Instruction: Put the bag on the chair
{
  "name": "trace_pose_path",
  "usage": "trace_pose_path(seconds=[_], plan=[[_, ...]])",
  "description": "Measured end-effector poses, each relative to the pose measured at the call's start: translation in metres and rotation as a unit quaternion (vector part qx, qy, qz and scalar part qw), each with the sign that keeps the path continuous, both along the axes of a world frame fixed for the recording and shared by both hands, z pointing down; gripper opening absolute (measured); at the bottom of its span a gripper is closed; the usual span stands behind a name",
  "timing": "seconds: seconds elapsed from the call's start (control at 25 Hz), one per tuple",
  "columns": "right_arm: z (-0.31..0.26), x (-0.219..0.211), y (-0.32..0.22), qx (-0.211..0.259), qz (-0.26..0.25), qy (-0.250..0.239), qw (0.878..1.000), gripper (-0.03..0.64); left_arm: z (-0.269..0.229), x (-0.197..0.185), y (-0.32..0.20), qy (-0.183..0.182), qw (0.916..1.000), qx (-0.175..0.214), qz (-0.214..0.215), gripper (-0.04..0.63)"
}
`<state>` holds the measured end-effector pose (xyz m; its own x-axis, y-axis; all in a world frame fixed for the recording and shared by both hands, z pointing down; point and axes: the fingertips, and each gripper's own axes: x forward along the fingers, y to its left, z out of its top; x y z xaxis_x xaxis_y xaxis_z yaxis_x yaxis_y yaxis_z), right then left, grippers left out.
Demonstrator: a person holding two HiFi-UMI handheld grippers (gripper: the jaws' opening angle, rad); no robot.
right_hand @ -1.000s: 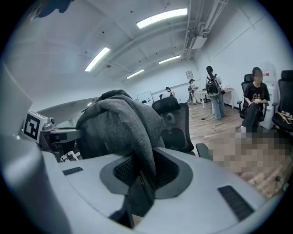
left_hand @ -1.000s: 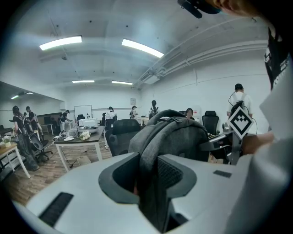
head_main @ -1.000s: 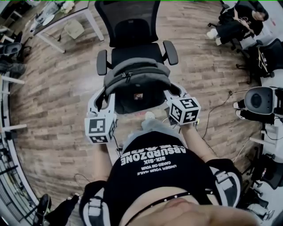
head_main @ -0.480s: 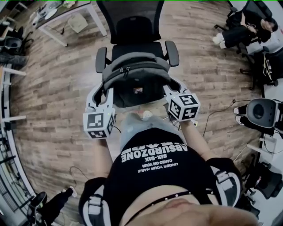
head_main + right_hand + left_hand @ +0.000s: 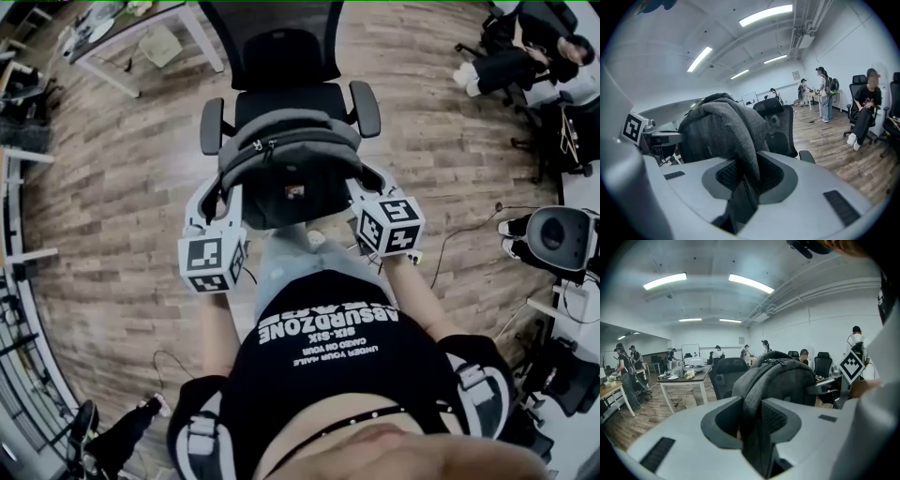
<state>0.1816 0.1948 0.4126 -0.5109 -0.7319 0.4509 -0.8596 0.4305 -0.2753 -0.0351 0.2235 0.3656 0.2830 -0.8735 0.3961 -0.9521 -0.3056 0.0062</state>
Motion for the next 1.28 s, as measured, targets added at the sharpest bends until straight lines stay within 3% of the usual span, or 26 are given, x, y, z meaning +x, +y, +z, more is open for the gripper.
trace_pose_path(seconds=[0.36, 0.72, 1.28], plan=[[0.02, -0.01, -0.044, -0.021, 0.011, 0.013, 1.0, 0.083, 0.025, -0.011, -0.053, 0.014, 0.9995, -0.026, 0.012, 0.109], [0.037, -0.041, -0.131, -0.041, 0.013, 0.025, 0.999, 0.084, 0.047, -0.043, -0.137, 0.02, 0.9983, -0.051, 0.019, 0.109], [0.028, -0.065, -0.242, -0.033, 0.038, 0.028, 0.998, 0.084, 0.034, -0.068, -0.258, 0.024, 0.9982, -0.033, 0.044, 0.109]])
